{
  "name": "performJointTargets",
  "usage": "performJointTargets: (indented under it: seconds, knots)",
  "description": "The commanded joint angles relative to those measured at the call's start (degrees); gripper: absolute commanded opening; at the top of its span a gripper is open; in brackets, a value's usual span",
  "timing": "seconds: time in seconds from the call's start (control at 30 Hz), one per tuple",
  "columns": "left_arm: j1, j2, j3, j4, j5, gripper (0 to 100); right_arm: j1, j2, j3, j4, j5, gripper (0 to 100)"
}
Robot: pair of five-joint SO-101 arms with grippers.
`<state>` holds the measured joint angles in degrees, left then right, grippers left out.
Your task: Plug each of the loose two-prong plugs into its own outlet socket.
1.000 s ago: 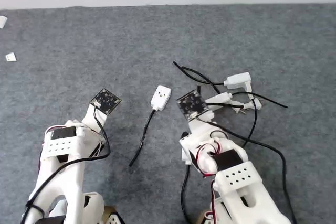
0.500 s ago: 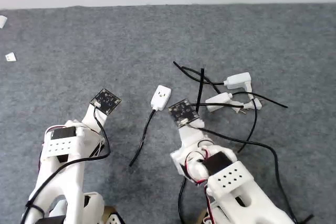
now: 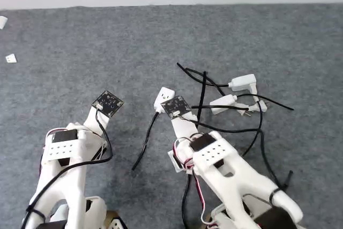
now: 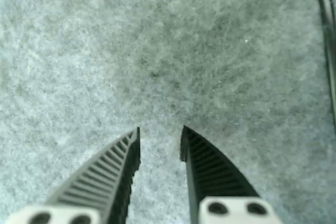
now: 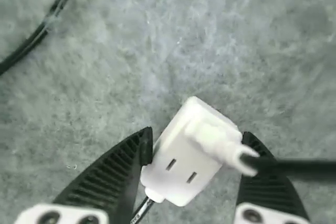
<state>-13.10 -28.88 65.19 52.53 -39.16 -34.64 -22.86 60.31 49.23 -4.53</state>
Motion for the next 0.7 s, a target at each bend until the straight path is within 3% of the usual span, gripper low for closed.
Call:
performJointTargets:
  seconds: [0.0, 0.23, 0.33, 0.53, 0.67]
  knots:
    - [-0.44, -1.41, -1.27, -0.88, 0.26, 11, -0.31, 0.57, -3.08, 0.40, 1.85, 21.1]
    - [-0.44, -1.41, -1.27, -0.88, 0.26, 11, -0.22, 0.40, -2.81, 0.22, 5.63, 0.2]
    - [-0.88, -1.41, -1.36, -0.88, 0.26, 11, 4.53, -1.19, -2.81, 2.68, 7.21, 0.6]
    - [-1.85, -1.41, -1.63, -1.23, 1.05, 11, 25.89, -19.30, -4.13, 13.93, 14.24, 0.8]
    - [-1.93, -1.41, -1.63, -1.67, 2.99, 11, 49.10, -34.07, -3.87, 20.18, 20.22, 0.8]
